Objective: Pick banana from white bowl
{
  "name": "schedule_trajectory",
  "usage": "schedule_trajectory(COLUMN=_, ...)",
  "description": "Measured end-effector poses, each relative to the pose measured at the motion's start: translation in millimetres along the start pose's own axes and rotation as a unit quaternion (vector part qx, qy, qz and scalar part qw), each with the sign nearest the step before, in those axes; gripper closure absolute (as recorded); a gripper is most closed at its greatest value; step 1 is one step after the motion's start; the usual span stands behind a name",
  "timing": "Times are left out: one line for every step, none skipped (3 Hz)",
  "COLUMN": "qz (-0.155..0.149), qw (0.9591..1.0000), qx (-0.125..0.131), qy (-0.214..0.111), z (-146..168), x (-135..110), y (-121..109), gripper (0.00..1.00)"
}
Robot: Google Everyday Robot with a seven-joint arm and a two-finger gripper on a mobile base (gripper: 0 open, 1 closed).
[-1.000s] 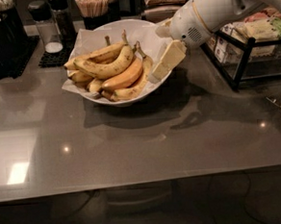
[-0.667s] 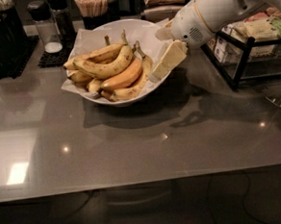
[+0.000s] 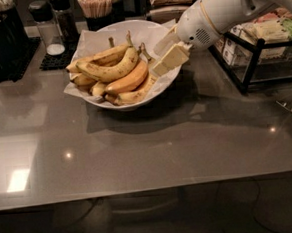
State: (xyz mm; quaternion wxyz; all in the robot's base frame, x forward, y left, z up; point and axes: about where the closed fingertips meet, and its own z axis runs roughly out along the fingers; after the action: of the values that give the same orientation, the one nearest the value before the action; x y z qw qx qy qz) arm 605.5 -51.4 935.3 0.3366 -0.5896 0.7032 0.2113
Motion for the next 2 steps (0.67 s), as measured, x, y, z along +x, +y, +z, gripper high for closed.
schedule_trajectory(qz=-0.003, qw=1.0, qx=-0.001, qy=0.0, z=4.4, x=-3.7, y=-3.4, gripper=0.39)
schedule_trajectory(qz=0.002, qw=1.0, qx=0.002, qy=0.003, z=9.9, x=-5.1, y=-15.0, gripper=0.3)
